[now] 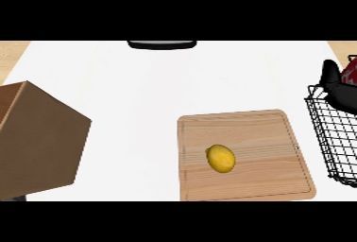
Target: Pick the can from the cutting board and place it in the tiered basket
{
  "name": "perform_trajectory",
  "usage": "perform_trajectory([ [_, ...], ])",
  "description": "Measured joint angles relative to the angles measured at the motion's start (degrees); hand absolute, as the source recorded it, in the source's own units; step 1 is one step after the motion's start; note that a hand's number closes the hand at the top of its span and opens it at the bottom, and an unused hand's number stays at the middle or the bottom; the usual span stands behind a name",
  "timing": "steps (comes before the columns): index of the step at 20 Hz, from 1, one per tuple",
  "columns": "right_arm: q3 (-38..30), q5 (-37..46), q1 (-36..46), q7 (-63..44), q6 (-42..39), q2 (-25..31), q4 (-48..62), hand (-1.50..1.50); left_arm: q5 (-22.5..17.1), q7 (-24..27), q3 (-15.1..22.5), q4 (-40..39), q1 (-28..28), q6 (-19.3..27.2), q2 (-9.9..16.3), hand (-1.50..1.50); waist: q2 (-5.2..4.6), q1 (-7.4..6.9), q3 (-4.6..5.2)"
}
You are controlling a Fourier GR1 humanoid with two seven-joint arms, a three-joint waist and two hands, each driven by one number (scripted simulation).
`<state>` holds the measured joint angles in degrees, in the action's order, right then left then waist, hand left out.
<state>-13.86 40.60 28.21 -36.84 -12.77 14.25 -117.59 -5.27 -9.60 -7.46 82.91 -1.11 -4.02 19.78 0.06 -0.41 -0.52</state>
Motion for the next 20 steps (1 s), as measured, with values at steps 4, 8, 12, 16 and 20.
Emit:
perform_trajectory([
  [4,-4.64,-4.14,3.60,4.82,0.35,3.84,8.36,1.50,0.39,-0.15,-0.14,-0.60,0.14,0.04,-0.23,0.00,0.09,0.01,-0.09],
  [8,-1.40,4.62,1.70,11.21,-3.00,14.91,11.57,1.50,0.32,-0.94,-0.01,0.25,0.36,0.10,-0.09,0.00,-0.35,-0.34,0.14],
  [12,0.40,10.01,0.45,18.94,-2.43,22.38,16.62,1.50,0.74,1.24,0.20,0.50,-0.28,-0.03,-0.33,0.00,-0.30,-0.55,0.06],
  [16,0.65,12.02,2.85,26.11,-2.18,28.47,23.81,1.50,0.69,-0.16,-0.04,0.63,-0.06,0.02,-0.16,0.00,-0.21,-0.59,0.14],
  [20,1.81,13.64,6.74,31.69,-0.80,31.34,30.86,1.50,1.51,-0.58,0.05,0.00,0.29,0.28,-0.62,0.00,-0.10,-0.58,0.10],
])
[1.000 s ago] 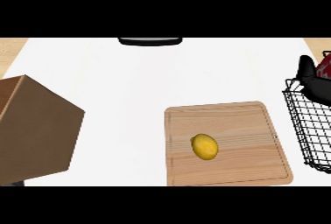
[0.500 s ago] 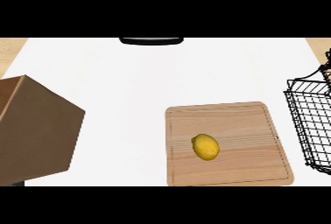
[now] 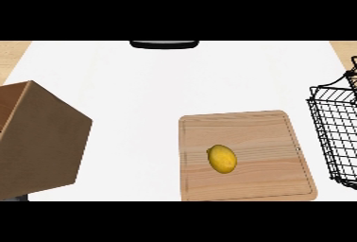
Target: Pick the can from the cutting board and place it in the tiered basket
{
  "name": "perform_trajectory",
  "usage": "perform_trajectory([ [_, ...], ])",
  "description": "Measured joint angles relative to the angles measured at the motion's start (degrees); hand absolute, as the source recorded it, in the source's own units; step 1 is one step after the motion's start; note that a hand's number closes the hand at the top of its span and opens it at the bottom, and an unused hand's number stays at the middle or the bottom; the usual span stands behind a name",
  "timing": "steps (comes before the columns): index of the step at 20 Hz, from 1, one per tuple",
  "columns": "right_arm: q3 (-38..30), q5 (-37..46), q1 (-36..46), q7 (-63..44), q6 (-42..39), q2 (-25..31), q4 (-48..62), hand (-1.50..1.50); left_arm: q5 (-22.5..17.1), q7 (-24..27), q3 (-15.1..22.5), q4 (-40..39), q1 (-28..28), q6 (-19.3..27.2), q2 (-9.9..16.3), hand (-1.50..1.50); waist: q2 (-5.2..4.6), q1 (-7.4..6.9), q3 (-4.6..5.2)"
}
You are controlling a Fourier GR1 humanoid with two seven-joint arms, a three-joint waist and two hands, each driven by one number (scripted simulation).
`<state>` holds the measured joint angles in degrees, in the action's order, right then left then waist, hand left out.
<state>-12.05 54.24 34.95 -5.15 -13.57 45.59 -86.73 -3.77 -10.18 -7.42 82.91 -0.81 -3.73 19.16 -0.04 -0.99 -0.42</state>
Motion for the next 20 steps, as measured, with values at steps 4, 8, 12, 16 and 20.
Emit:
perform_trajectory([
  [4,0.85,1.07,2.48,4.12,-1.31,3.07,4.72,1.50,-0.36,0.33,-0.58,-0.72,0.14,-0.20,-0.20,0.00,0.18,0.15,-0.14],
  [8,2.11,2.58,3.38,5.04,-1.99,2.99,9.42,1.50,-0.55,1.00,-0.79,-1.15,0.03,-0.82,-0.19,0.00,0.26,0.22,-0.21],
  [12,2.67,3.01,2.87,2.19,-6.94,2.30,14.68,-1.50,-0.15,0.83,-0.63,-0.78,-0.08,-0.67,-0.14,0.00,0.22,0.24,-0.13],
  [16,1.97,3.69,2.19,-1.24,-10.60,2.41,18.80,-1.50,-0.37,1.47,-0.95,-0.48,-0.55,-0.78,-0.11,0.00,0.27,0.40,-0.13],
  [20,-1.20,2.11,2.59,-3.26,-11.55,1.78,21.02,-1.50,-0.34,2.20,-1.26,-0.93,-0.78,-0.99,-0.19,0.00,0.42,0.65,-0.25],
])
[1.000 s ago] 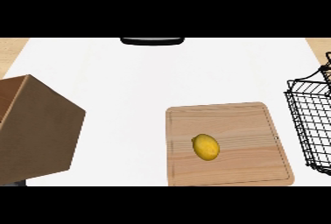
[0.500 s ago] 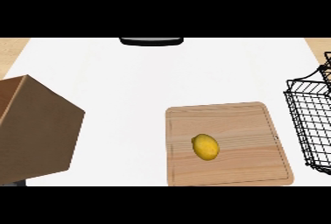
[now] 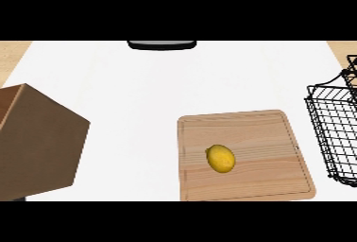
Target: Pick the can from the cutting board and place it in the tiered basket
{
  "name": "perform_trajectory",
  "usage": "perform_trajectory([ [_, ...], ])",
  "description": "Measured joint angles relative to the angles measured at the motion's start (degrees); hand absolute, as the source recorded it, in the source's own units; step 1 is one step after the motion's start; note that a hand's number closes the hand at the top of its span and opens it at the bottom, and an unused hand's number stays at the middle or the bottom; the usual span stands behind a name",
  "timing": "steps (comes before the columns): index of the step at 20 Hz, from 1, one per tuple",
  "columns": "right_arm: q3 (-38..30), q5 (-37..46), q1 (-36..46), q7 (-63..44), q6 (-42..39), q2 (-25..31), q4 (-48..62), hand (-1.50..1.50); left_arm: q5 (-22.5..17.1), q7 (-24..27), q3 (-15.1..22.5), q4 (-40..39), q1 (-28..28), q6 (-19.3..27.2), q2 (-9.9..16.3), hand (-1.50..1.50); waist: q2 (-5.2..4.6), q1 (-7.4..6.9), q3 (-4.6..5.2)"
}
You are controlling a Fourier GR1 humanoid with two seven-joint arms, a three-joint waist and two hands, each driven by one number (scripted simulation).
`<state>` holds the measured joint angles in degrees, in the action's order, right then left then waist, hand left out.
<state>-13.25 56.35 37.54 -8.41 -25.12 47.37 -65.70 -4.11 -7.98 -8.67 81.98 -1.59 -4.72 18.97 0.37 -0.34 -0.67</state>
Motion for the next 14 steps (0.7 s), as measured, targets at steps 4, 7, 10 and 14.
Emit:
perform_trajectory([
  [4,-3.37,-2.63,1.13,0.62,1.14,-0.39,-0.06,-1.50,0.41,0.30,0.01,0.56,-0.44,0.02,-0.08,0.00,0.03,0.11,0.04],
  [7,-7.06,-5.23,3.80,0.25,3.22,-0.81,-0.28,-1.50,0.65,-0.40,-0.01,-0.31,0.19,0.31,-0.17,0.00,0.05,0.16,-0.02],
  [10,-11.60,-8.28,5.98,-2.36,2.96,-0.15,-1.55,-1.50,0.46,-1.68,-0.35,-0.40,0.40,0.52,-0.03,0.00,0.14,0.47,0.10],
  [14,-19.10,-12.75,7.58,-7.18,1.00,1.77,-0.44,-1.50,1.12,-1.20,-0.22,0.09,-0.19,0.79,-0.20,0.00,0.23,0.76,0.15],
])
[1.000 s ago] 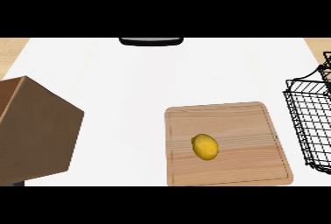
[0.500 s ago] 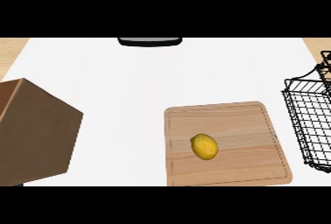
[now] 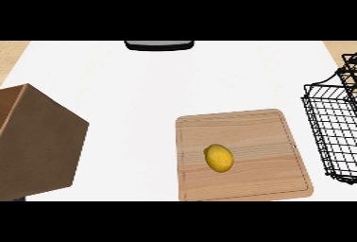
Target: Pick the can from the cutting board and place it in the tiered basket
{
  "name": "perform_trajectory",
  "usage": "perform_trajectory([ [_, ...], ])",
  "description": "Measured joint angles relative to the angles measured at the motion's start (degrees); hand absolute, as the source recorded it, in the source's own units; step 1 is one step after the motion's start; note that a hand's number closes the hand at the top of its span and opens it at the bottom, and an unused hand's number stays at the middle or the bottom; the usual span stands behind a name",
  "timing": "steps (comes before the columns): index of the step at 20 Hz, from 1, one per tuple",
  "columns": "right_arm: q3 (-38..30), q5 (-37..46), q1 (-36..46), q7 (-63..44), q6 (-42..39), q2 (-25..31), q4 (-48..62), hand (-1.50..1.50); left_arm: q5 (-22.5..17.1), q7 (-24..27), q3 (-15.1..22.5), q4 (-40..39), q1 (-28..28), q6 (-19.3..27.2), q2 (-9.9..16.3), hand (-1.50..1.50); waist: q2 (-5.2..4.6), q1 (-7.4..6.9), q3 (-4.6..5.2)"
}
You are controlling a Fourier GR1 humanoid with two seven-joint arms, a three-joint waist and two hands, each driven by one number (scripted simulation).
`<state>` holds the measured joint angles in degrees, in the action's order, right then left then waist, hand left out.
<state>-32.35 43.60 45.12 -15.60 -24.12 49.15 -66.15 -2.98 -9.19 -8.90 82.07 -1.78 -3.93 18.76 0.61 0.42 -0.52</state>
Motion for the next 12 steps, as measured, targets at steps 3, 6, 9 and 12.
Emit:
perform_trajectory([
  [3,-6.43,-4.48,0.02,-2.72,-2.84,1.86,1.30,-1.50,-0.10,-0.15,-0.20,0.34,-0.55,-0.10,0.09,0.00,0.09,0.47,0.06],
  [6,-14.17,-10.14,-0.99,-3.02,-5.60,3.60,3.08,-1.50,0.03,-0.47,-0.52,0.66,-1.22,0.22,0.04,0.00,0.23,1.16,0.06],
  [9,-22.16,-15.62,-3.12,-1.41,-8.78,6.40,6.04,-1.50,-0.01,-0.49,-0.90,0.48,-1.53,0.42,-0.06,0.00,0.26,1.68,-0.01],
  [12,-29.54,-20.45,-7.12,0.74,-12.59,8.56,8.30,-1.50,-0.81,-0.06,-1.29,1.30,-2.18,-0.18,0.00,0.00,0.20,1.77,0.06],
])
